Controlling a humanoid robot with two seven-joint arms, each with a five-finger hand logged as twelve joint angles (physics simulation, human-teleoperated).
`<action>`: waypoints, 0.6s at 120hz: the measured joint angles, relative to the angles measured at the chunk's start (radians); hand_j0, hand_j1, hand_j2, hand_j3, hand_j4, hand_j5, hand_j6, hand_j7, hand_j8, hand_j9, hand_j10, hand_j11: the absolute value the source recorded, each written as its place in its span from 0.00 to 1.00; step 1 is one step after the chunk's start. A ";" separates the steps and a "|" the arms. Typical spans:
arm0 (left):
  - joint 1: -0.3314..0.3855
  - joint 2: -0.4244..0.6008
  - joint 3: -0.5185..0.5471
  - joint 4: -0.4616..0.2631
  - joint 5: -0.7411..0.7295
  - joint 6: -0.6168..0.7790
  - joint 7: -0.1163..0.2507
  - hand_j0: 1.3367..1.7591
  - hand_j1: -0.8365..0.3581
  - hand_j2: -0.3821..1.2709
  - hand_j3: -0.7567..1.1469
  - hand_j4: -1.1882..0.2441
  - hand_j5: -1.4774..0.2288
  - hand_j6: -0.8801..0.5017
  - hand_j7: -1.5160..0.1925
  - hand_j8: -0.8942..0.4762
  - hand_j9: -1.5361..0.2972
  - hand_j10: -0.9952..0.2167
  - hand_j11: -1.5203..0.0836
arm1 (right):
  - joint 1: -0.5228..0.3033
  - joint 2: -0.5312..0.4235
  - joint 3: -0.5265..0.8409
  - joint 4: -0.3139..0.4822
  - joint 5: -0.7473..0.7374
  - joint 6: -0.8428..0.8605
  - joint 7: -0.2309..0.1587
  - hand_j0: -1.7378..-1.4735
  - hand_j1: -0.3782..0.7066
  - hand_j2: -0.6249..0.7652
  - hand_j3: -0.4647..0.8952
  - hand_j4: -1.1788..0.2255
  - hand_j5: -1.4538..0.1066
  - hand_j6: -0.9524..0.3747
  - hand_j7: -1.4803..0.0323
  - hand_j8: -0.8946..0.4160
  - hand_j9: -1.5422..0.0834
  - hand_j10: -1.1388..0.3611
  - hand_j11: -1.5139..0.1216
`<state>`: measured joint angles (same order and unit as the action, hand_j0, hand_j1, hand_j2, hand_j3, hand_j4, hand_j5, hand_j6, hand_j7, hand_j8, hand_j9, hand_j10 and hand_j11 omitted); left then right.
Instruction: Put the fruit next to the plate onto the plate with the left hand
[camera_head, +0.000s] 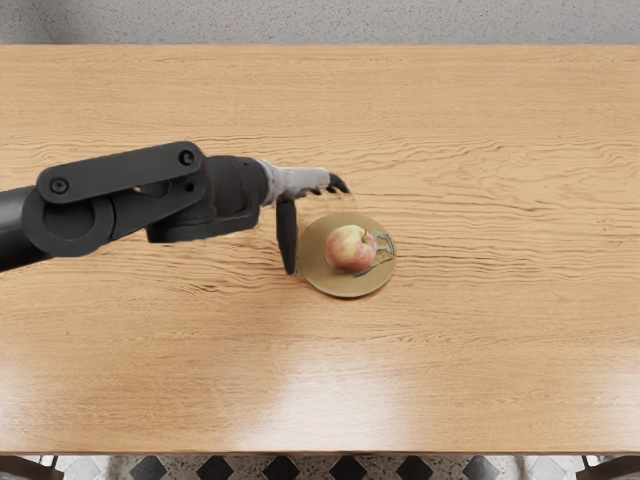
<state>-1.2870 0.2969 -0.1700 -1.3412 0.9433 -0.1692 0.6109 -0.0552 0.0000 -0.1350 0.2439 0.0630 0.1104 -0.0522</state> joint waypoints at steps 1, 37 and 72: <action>0.000 0.007 -0.004 0.000 -0.010 0.000 0.000 0.75 0.90 0.24 0.40 0.78 0.76 0.60 0.78 0.59 0.74 0.71 0.83 | 0.000 0.000 0.000 0.000 0.000 0.000 0.000 0.30 0.04 0.45 0.34 0.83 0.92 0.71 0.97 0.67 0.94 0.75 0.92; 0.169 0.304 -0.273 -0.001 -0.672 -0.309 0.000 0.76 0.97 0.23 0.40 0.82 0.84 0.63 0.86 0.64 0.81 0.80 0.92 | 0.000 0.000 -0.001 0.001 0.000 0.000 0.000 0.30 0.04 0.45 0.34 0.83 0.92 0.71 0.97 0.67 0.94 0.75 0.92; 0.327 0.488 -0.474 0.000 -0.920 -0.434 0.000 0.76 0.99 0.23 0.40 0.83 0.86 0.63 0.88 0.65 0.83 0.82 0.94 | 0.000 0.000 0.000 0.001 0.000 0.000 0.000 0.30 0.04 0.45 0.34 0.83 0.92 0.71 0.97 0.67 0.94 0.75 0.92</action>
<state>-0.9604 0.7850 -0.6441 -1.3408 0.0238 -0.6031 0.6109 -0.0552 0.0000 -0.1351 0.2453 0.0629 0.1104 -0.0522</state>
